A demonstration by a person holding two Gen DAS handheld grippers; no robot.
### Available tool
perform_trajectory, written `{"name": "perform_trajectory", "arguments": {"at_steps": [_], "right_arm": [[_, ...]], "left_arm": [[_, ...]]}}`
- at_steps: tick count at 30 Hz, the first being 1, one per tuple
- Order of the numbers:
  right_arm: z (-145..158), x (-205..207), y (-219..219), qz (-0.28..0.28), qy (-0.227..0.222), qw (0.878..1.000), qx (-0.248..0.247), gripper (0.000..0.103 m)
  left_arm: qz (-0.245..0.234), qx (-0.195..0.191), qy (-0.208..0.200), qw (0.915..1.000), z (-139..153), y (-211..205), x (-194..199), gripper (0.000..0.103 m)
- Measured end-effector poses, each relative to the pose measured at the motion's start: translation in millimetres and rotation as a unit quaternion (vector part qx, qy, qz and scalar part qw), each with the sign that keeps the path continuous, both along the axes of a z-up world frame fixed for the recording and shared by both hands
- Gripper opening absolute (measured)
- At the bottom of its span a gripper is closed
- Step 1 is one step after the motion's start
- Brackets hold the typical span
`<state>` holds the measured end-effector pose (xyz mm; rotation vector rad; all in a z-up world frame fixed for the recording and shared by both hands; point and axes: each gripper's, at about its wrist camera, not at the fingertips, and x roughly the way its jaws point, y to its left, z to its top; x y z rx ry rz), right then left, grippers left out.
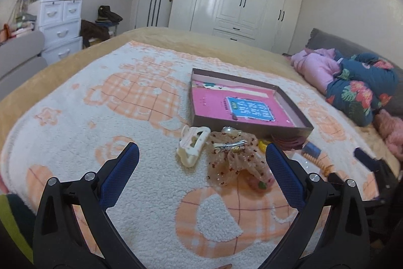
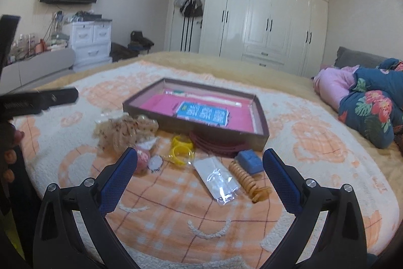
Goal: Organize jewelry
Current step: 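Grasp the sheer polka-dot bow clip with the left gripper while the right grasps the clear plastic bag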
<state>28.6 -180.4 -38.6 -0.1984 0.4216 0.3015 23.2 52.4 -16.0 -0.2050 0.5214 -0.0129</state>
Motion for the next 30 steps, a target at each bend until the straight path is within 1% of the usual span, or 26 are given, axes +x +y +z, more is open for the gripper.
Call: {"name": "perform_trajectory", "arguments": {"at_steps": [2,7,11,15,16,17,20,24,26,27,28,29,30], "right_arm": [[-4.5,8.3,0.6,-0.001,0.006,1.000,-0.009,0.097],[-14.3,27.4,-2.7,0.004,0.029,0.999,-0.021,0.097],[-23.9,40.7,-4.0,0.009,0.048,0.998,-0.029,0.097],[-32.6,50.8,-5.8,0.017,0.063,0.997,-0.035,0.094],[-33.8,52.5,-6.0,0.020,0.066,0.997,-0.037,0.086],[-35.7,55.4,-5.6,0.023,0.070,0.996,-0.040,0.081],[-43.8,64.4,-5.4,0.028,0.094,0.994,-0.048,0.072],[-55.5,74.2,-4.0,0.036,0.125,0.990,-0.055,0.057],[-58.3,74.4,-3.4,0.044,0.130,0.989,-0.055,0.048],[-58.8,73.9,-3.5,0.045,0.131,0.989,-0.054,0.038],[-58.8,73.8,-3.9,0.048,0.135,0.989,-0.049,0.028],[-59.4,73.0,-5.3,0.054,0.141,0.988,-0.039,0.024],[-58.6,71.2,-6.2,0.054,0.141,0.988,-0.034,0.023]], "left_arm": [[-0.005,-0.001,0.004,1.0000,-2.5,-1.2,3.4,0.092],[-0.029,0.000,0.034,0.9990,-12.6,-11.1,17.9,0.092],[-0.058,0.002,0.057,0.9967,-23.0,-23.9,31.1,0.092],[-0.073,-0.005,0.081,0.9940,-32.9,-31.2,45.1,0.092],[-0.076,-0.005,0.084,0.9935,-34.6,-32.5,48.0,0.092],[-0.077,-0.006,0.089,0.9931,-36.9,-33.8,51.1,0.092],[-0.083,-0.014,0.103,0.9911,-42.2,-35.5,59.2,0.088],[-0.086,-0.019,0.112,0.9899,-46.0,-36.6,66.9,0.087],[-0.086,-0.022,0.115,0.9893,-47.6,-36.8,70.7,0.081],[-0.085,-0.021,0.116,0.9893,-48.2,-36.4,72.5,0.078],[-0.085,-0.025,0.117,0.9892,-49.1,-35.5,74.1,0.074],[-0.085,-0.026,0.117,0.9891,-49.7,-34.6,75.5,0.068],[-0.085,-0.027,0.119,0.9889,-50.3,-34.4,76.5,0.064]]}}
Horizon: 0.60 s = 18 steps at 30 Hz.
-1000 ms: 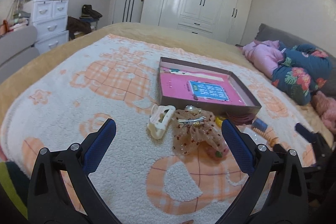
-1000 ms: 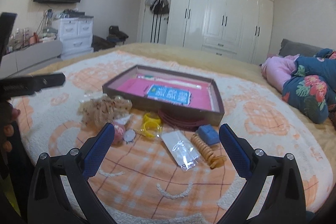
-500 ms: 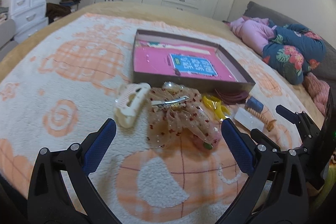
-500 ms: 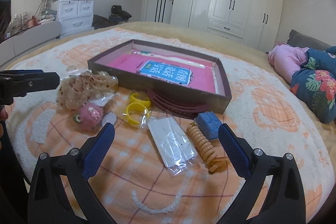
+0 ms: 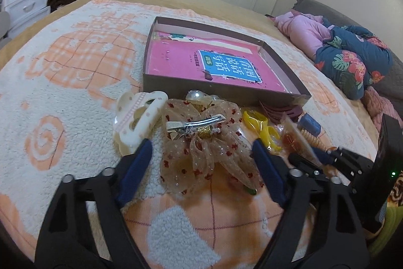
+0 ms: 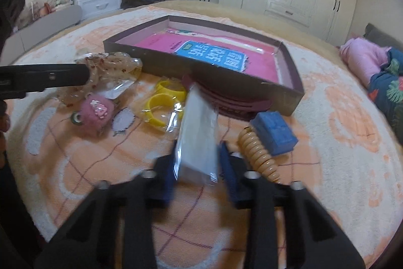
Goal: Organize jewelry
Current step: 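Grasp the sheer polka-dot bow clip with the left gripper while the right grasps the clear plastic bag, then carry the bow clip with the left gripper while the right carries the bag over the tray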
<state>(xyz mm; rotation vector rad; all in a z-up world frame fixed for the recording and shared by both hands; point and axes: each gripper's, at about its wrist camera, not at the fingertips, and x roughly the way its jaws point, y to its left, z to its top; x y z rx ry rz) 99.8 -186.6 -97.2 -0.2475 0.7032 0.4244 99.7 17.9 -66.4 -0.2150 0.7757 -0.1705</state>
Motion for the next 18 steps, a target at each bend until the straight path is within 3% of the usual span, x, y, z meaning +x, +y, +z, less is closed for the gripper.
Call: {"name": "perform_trajectory", "arguments": {"at_steps": [5,8,11,18], "right_arm": [[2.1,-6.6,-2.7,0.004,-0.002,1.000,0.020,0.021],[5.9,-10.7,-4.1,0.007,-0.007,1.000,0.027,0.021],[10.3,-14.0,-6.5,0.005,-0.012,0.999,0.035,0.021],[23.1,-16.9,-17.4,-0.011,-0.024,0.998,0.048,0.021]], "left_arm": [[-0.009,-0.003,-0.003,1.0000,-0.7,2.6,-2.8,0.027],[-0.019,-0.004,-0.016,0.9997,4.0,3.8,-7.1,0.017],[-0.028,-0.006,-0.032,0.9991,11.8,3.7,-14.4,0.012],[-0.046,-0.007,-0.075,0.9961,40.0,-2.4,-22.7,0.011]]}}
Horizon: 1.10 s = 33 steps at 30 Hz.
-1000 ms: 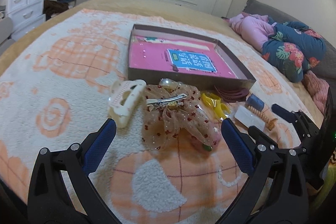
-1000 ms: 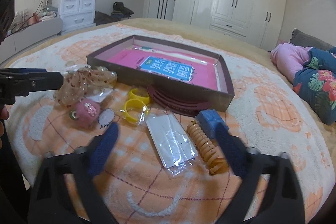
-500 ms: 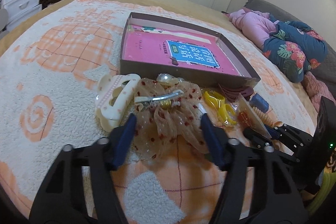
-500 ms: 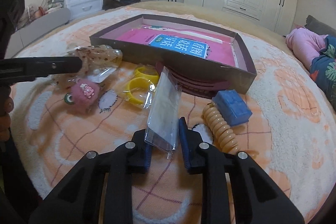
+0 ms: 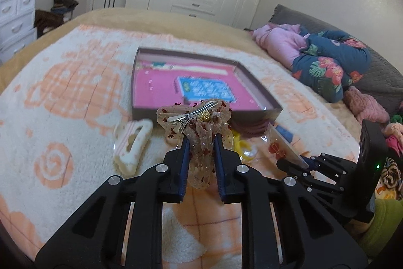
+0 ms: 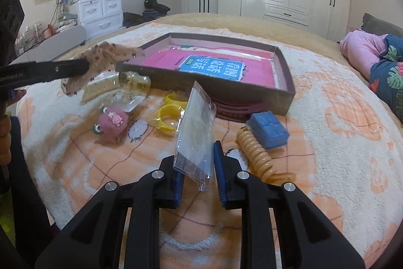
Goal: Organize jewelry
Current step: 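Carry the bow clip with the left gripper while the right carries the bag over the tray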
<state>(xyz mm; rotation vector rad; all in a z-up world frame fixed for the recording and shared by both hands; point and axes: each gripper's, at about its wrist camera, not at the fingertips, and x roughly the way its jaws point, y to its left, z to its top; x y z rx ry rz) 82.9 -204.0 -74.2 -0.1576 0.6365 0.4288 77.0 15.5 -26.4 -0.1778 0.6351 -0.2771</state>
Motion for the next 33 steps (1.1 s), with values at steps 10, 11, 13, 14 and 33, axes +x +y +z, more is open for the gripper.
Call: {"name": "perform_trajectory", "arguments": {"at_steps": [10,11,13,14,33], "right_arm": [[21.9,9.2,-15.6,-0.034,-0.024,0.999,0.001,0.021],[24.1,11.8,-16.4,-0.037,-0.026,0.999,-0.001,0.021],[27.9,17.3,-19.2,-0.040,-0.030,0.999,0.002,0.021],[30.2,19.9,-21.0,-0.042,-0.031,0.999,0.005,0.021],[55.1,109.9,-22.5,-0.084,-0.039,0.996,0.002,0.021]], "left_arm": [[-0.020,-0.005,-0.018,0.9996,14.8,-18.8,26.4,0.011],[-0.021,-0.003,-0.019,0.9996,14.6,-20.1,29.5,0.012],[-0.021,0.000,-0.017,0.9996,13.3,-21.4,36.1,0.012],[-0.020,0.002,-0.013,0.9997,11.7,-22.1,41.4,0.012],[-0.010,0.017,0.026,0.9995,-1.9,-12.9,132.8,0.012]]}}
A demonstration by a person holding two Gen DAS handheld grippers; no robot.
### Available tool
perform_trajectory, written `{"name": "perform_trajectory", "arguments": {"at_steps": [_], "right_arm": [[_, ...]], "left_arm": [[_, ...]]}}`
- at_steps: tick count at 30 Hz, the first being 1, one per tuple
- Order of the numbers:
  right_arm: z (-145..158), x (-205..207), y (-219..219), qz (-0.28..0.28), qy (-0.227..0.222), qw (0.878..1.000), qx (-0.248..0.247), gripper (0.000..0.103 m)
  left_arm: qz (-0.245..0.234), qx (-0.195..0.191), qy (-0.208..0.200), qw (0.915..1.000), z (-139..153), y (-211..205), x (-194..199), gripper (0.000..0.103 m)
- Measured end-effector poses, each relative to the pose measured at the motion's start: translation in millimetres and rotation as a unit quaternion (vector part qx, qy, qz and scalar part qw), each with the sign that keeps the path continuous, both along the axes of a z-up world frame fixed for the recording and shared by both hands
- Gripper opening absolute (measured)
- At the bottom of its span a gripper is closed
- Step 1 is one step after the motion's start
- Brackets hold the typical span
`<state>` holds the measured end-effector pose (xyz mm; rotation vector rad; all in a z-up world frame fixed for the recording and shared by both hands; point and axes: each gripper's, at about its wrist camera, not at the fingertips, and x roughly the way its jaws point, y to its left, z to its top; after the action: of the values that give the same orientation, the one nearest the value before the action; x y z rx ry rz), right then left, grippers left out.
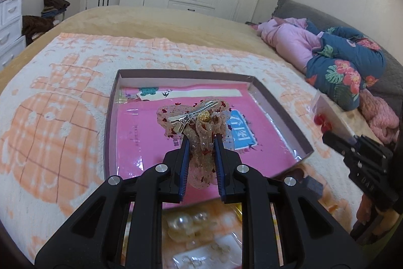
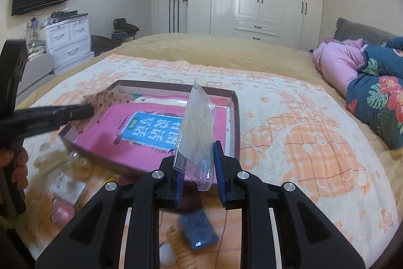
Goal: Organize jewelry
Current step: 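Carry the bow clip with the left gripper while the right carries the bag over the tray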
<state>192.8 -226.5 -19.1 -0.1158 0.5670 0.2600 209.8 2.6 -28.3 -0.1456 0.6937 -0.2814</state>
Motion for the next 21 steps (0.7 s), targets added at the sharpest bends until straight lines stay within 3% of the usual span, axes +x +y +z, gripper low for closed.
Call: {"name": "perform_trajectory", "arguments": {"at_steps": [12,15,21], "right_arm": [[-18.3,45.1,9.4,-0.015,0.036,0.999,-0.021,0.021],[-24.2,53.4,10.5,-0.020,0.048,0.998,-0.027,0.021],[-39.1,63.8,9.6,-0.030,0.078,0.996,-0.023,0.022]], "left_arm": [[-0.003,0.017,0.030,0.9994,-20.6,0.9,28.6,0.017],[-0.002,0.012,0.038,0.9992,-24.8,2.3,29.3,0.020],[0.003,0.016,0.041,0.9990,-28.9,4.9,28.2,0.037]]}}
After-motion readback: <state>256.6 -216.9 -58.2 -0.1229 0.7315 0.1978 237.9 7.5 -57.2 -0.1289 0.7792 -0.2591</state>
